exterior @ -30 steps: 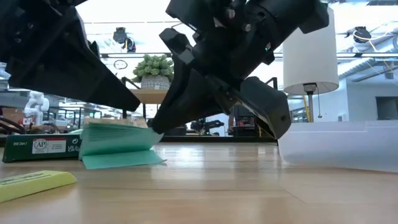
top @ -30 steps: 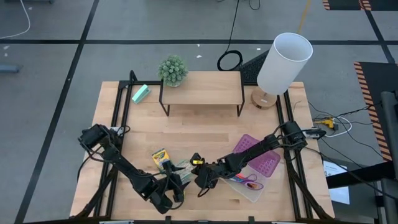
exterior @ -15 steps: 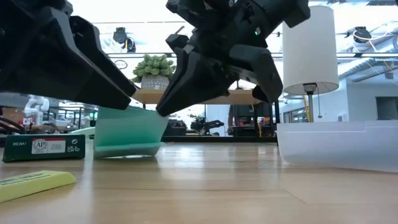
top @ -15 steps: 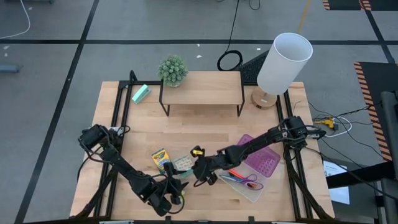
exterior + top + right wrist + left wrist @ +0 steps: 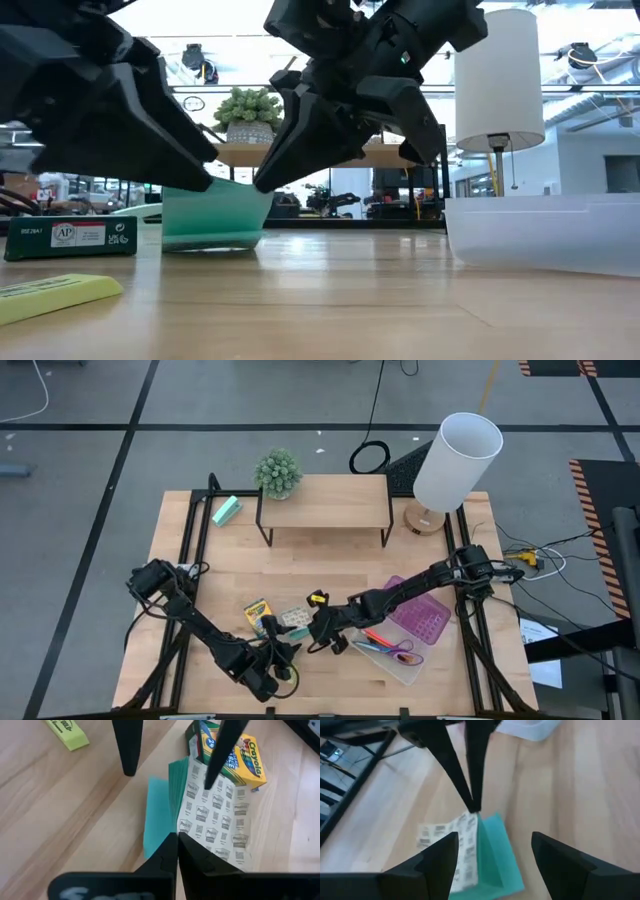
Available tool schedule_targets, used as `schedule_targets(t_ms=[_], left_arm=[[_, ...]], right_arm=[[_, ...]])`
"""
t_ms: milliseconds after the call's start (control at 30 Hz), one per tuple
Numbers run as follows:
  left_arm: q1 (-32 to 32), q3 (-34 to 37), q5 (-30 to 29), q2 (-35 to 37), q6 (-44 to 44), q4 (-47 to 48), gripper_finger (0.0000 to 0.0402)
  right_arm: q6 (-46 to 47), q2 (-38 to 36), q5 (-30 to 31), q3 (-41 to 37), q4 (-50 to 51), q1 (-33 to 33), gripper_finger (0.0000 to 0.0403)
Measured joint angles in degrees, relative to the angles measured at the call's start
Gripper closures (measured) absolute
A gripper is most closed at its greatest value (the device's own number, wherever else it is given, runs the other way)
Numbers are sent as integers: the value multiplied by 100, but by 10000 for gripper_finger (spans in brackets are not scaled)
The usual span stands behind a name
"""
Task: Pack school essentials
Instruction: Put the blue sticky notes into the purple supply box
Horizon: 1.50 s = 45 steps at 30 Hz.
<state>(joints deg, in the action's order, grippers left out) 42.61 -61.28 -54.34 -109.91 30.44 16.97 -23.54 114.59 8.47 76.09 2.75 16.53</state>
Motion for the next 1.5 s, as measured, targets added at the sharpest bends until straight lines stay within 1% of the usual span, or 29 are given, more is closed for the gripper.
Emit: schedule_targets(t_ms=[200,367,700,867,1033,1100,1267,1500], left_arm=[[-24,-2,-125,0,-16,-40,149],[131,-1,-289,0,206,-61,149],[563,0,-1110,2,743,-14,149],[633,0,-1133,2,1169,141,149],[634,0,-1132,2,1336,143,149],[634,0,-1130,2,1360,144,149],[628,0,-1130,2,1372,133,149],[591,0,-1128,2,1523,124,149]], right_arm=[[38,-106,24,-2,275,-8,402],[111,-388,30,2,696,15,402],[335,-1058,78,2,1661,109,403],[428,-1415,365,2,2061,281,403],[664,-1837,391,2,2686,481,403],[834,-2007,395,2,3032,596,403],[1375,-2462,755,2,3839,949,403],[2244,-2980,977,2,4662,1442,403]])
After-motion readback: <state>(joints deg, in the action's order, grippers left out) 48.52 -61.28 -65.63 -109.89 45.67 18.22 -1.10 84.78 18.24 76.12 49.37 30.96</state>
